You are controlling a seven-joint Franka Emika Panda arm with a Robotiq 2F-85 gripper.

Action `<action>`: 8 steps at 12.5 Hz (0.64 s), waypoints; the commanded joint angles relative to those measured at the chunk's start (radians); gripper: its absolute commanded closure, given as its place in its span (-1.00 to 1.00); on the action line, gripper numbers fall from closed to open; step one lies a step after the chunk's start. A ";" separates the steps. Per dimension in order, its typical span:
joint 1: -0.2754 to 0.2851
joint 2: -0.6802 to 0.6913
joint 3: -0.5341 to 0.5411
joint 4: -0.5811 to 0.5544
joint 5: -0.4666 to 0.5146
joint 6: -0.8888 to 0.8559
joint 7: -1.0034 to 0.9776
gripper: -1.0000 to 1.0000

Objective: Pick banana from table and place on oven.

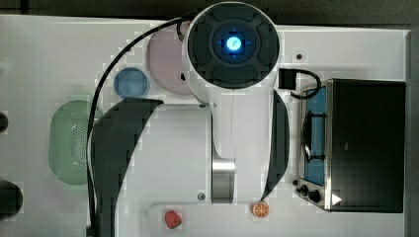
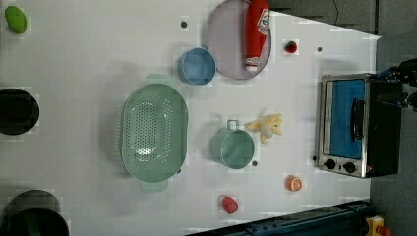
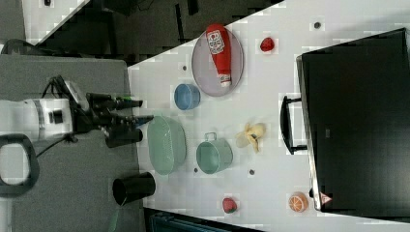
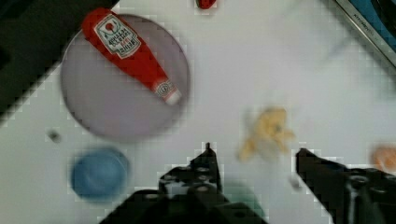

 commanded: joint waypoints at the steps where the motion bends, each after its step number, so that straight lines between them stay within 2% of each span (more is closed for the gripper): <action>1: -0.024 -0.546 -0.028 -0.306 0.004 -0.212 0.055 -0.59; 3: -0.024 -0.546 -0.028 -0.307 0.004 -0.212 0.055 -0.99; 8: -0.024 -0.497 -0.027 -0.336 0.004 -0.186 0.055 -1.00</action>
